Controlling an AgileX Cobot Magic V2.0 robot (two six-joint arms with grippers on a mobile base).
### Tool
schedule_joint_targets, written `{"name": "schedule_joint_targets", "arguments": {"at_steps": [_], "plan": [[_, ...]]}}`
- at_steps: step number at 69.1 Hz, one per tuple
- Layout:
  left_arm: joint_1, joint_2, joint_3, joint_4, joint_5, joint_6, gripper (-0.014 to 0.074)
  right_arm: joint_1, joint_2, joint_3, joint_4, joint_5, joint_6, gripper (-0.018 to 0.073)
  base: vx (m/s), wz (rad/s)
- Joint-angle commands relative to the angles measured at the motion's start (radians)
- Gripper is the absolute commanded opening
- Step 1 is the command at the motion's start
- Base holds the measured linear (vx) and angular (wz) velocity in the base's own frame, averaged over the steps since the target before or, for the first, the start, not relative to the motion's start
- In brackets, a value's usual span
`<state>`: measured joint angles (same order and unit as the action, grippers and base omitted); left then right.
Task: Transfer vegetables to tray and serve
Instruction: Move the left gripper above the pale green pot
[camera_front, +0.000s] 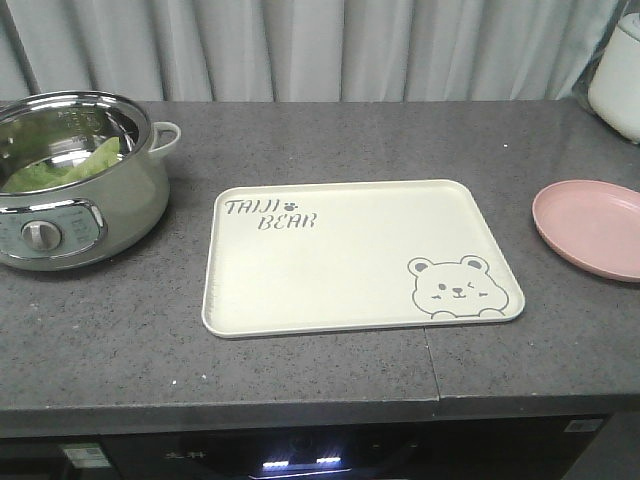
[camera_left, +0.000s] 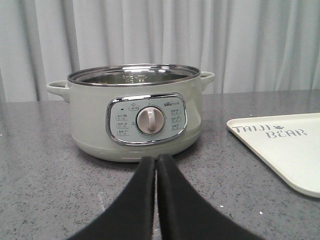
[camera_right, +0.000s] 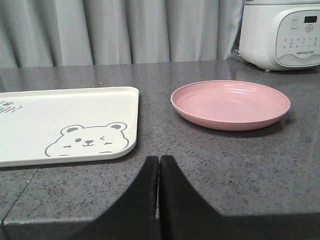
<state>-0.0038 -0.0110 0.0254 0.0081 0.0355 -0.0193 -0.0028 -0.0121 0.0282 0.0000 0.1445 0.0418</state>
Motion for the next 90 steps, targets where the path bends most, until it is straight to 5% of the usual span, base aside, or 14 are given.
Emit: {"name": "schedule_joint_targets", "arguments": {"at_steps": [1, 90], "plan": [[-0.002, -0.015, 0.027, -0.008, -0.074, -0.003, -0.0006, 0.001, -0.007, 0.015, 0.0, -0.078, -0.009, -0.0008, 0.06, 0.01], [-0.002, -0.015, 0.027, -0.008, -0.074, -0.003, -0.0006, 0.001, -0.007, 0.015, 0.0, -0.078, -0.009, -0.0008, 0.04, 0.0]]}}
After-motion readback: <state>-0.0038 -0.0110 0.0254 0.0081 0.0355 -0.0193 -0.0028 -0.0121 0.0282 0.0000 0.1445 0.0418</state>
